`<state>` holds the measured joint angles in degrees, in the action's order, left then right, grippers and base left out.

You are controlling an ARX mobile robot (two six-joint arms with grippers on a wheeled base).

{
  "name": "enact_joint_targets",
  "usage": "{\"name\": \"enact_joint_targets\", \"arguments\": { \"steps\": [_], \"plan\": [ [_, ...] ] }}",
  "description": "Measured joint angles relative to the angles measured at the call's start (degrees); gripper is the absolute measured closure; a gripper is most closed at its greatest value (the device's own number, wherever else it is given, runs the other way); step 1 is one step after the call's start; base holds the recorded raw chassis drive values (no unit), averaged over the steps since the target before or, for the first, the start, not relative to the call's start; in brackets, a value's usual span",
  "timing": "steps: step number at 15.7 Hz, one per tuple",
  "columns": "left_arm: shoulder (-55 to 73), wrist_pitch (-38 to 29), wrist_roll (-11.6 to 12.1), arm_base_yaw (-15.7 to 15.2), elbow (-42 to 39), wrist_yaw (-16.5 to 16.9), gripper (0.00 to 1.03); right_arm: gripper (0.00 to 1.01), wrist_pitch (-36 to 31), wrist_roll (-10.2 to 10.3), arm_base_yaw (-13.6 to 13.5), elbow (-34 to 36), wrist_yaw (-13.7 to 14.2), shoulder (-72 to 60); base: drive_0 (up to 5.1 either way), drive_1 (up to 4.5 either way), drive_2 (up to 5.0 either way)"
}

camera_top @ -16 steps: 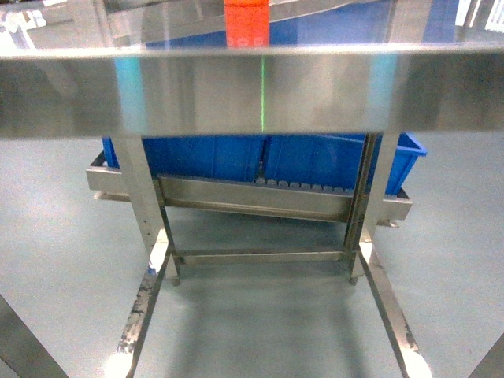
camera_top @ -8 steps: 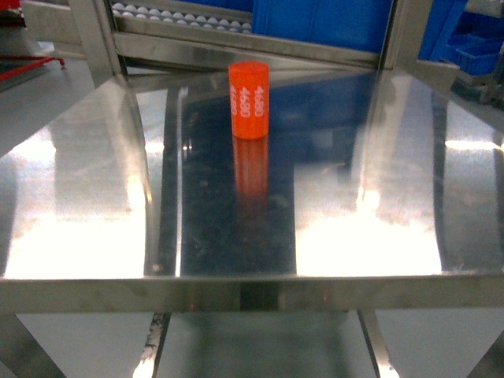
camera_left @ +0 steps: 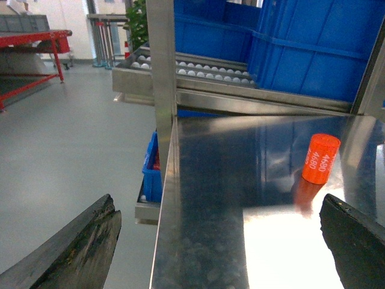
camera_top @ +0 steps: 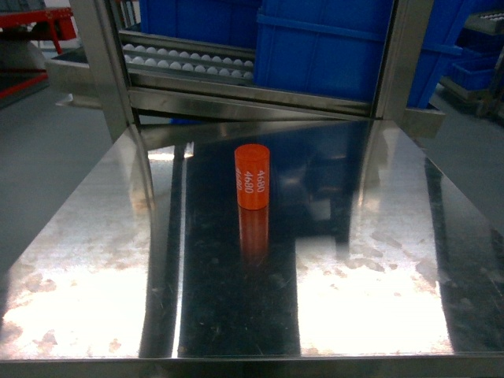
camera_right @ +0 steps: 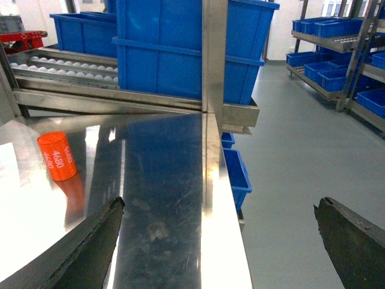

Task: Pick capacitor and pack into box

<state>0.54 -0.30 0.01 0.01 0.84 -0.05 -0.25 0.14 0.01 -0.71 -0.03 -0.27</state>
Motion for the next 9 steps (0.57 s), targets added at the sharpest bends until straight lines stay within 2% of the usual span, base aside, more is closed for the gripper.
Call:
{"name": "enact_joint_targets", "arguments": {
  "steps": [9],
  "plan": [
    [0.00,0.55,0.00,0.00,-0.04,0.02,0.05,0.03,0.57,0.02,0.00,0.00,0.02,0.00,0.0,0.00,0.0]
  ]
}}
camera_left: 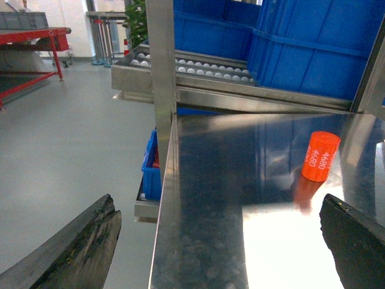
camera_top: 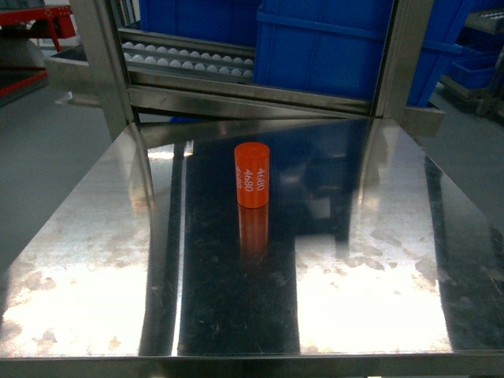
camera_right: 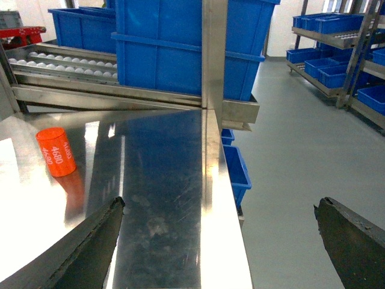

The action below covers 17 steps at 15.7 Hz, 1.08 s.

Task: Pick capacitor and pack into box

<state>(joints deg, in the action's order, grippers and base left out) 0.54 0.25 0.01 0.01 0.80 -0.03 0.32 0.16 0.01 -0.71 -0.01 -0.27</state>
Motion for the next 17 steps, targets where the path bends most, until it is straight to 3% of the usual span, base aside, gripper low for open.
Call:
{"name": "enact_joint_targets", "arguments": {
  "steps": [3,4,5,6,7,9,10,14,17],
  "plan": [
    [0.11,0.42,-0.11,0.09,0.02,-0.37,0.05,0.03,0.00,-0.02,0.00,0.00,0.00,0.00,0.0,0.00,0.0],
    [6.08,-0.39,-1.77,4.13,1.09,-7.82,0.05,0.03,0.02,-0.02,0.00,0.00,0.09,0.00,0.0,0.00,0.0],
    [18.80,-9.79,-3.39,8.59,3.04,-10.95,0.05,0.03,-0.02,-0.02,0.00,0.00,-0.02,0.00,0.0,0.00,0.0],
    [27.80,-17.64,-3.80,11.21,4.52,-11.47,0.05,0.03,0.00,-0.02,0.00,0.00,0.00,0.00,0.0,0.00,0.0],
    [40.76,-28.44,-4.59,14.03,7.43,-10.62,0.05,0.03,0.00,-0.02,0.00,0.00,0.00,0.00,0.0,0.00,0.0],
    [62.34,-43.12,-4.85,18.12,14.97,-9.88,0.05,0.03,0.00,-0.02,0.00,0.00,0.02,0.00,0.0,0.00,0.0],
    [70.55,-46.77,-4.85,19.80,18.14,-10.12,0.05,0.03,0.00,-0.02,0.00,0.00,0.00,0.00,0.0,0.00,0.0],
    [98.18,-50.40,-4.50,25.40,32.61,-9.88,0.05,0.03,0.00,-0.02,0.00,0.00,0.00,0.00,0.0,0.00,0.0],
    [109.79,-49.57,-3.82,26.47,43.10,-10.23,0.05,0.03,0.00,-0.02,0.00,0.00,0.00,0.00,0.0,0.00,0.0]
  ]
}}
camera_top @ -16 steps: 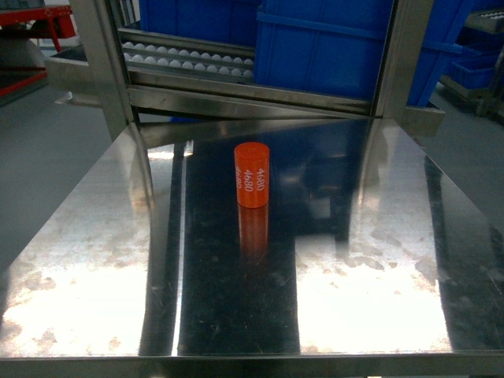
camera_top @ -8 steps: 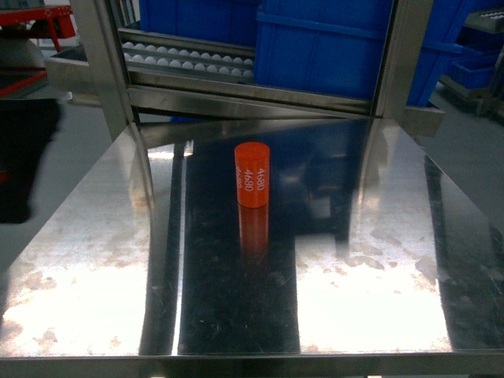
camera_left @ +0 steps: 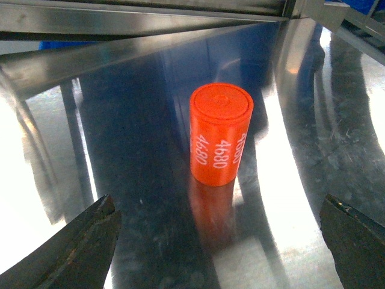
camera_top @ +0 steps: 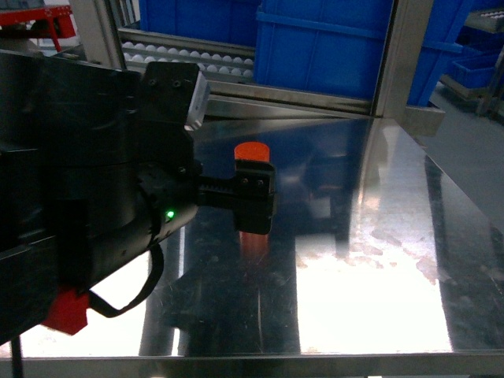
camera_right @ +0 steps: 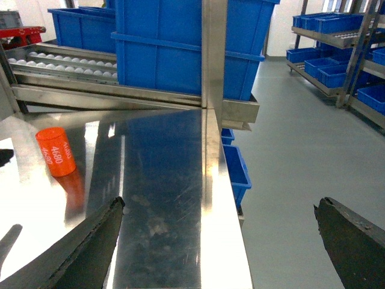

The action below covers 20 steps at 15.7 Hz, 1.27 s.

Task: Pick capacitor and pack into box

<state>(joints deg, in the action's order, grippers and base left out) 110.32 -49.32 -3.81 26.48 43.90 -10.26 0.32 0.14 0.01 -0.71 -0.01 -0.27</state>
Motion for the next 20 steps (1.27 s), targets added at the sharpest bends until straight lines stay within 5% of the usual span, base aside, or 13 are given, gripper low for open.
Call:
{"name": "enact_joint_targets", "arguments": {
  "steps": [13,17,20],
  "plan": [
    [26.08,11.74,2.67,-2.43,32.52,-0.70,0.05,0.03,0.00,0.00,0.00,0.00,0.00,0.00,0.0,0.00,0.0],
    [26.25,9.46,1.11,-2.45,33.14,0.81,0.54,0.03,0.00,0.00,0.00,0.00,0.00,0.00,0.0,0.00,0.0],
    [24.46,7.78,-0.44,-3.04,30.03,0.52,0.58,0.03,0.00,0.00,0.00,0.00,0.00,0.00,0.0,0.00,0.0]
  ]
}}
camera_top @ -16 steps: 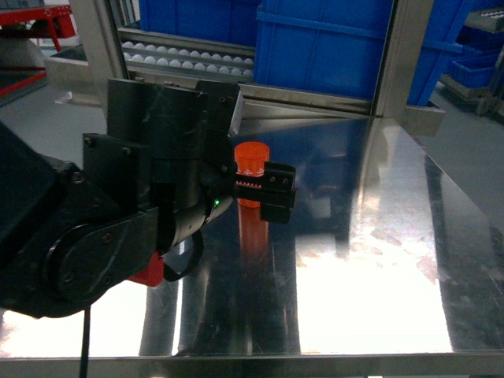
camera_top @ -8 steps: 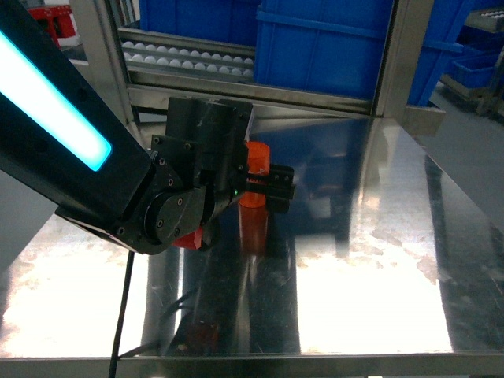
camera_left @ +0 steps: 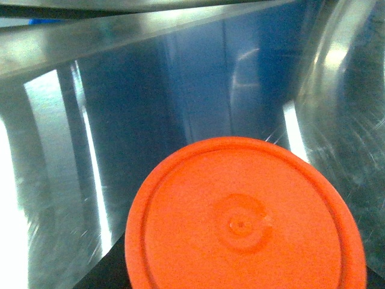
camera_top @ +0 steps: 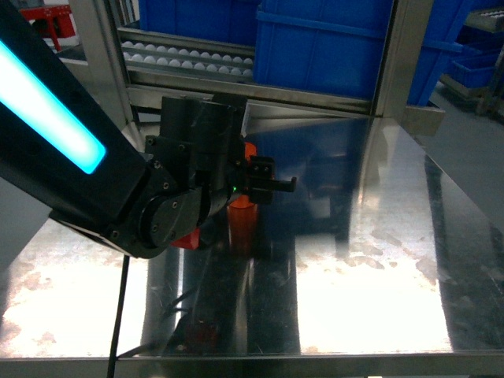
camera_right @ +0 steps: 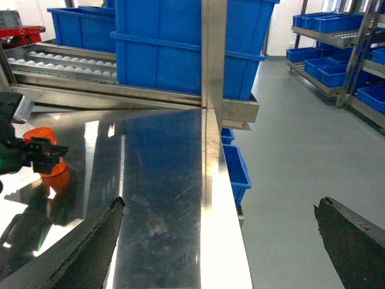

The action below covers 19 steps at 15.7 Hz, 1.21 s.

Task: Pick capacitor and pack into box

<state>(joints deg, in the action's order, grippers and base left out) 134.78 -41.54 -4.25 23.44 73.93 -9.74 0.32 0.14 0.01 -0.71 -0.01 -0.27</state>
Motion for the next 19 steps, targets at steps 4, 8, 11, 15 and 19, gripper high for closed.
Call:
{"name": "enact_joint_targets", "arguments": {
  "steps": [4,8,11,15,19],
  "plan": [
    [-22.23,-15.52,0.92,-0.13,-22.69,-3.26,0.58,0.03,0.00,0.00,0.00,0.00,0.02,0.00,0.0,0.00,0.0],
    [-51.39,-12.41,3.21,-2.29,-47.82,-6.32,0.58,0.03,0.00,0.00,0.00,0.00,0.00,0.00,0.0,0.00,0.0],
    [-72.37,-1.51,3.69,-2.69,-57.46,-8.66,0.59,0.03,0.00,0.00,0.00,0.00,0.00,0.00,0.0,0.00,0.0],
    [-89.33,4.59,4.76,-1.03,-59.54,-9.94,0.59,0.03,-0.02,0.00,0.00,0.00,0.00,0.00,0.0,0.00,0.0],
    [-96.43,14.58,4.57,-6.67,-63.10,-7.50,0.59,0.03,0.00,0.00,0.00,0.00,0.02,0.00,0.0,0.00,0.0]
  ]
}}
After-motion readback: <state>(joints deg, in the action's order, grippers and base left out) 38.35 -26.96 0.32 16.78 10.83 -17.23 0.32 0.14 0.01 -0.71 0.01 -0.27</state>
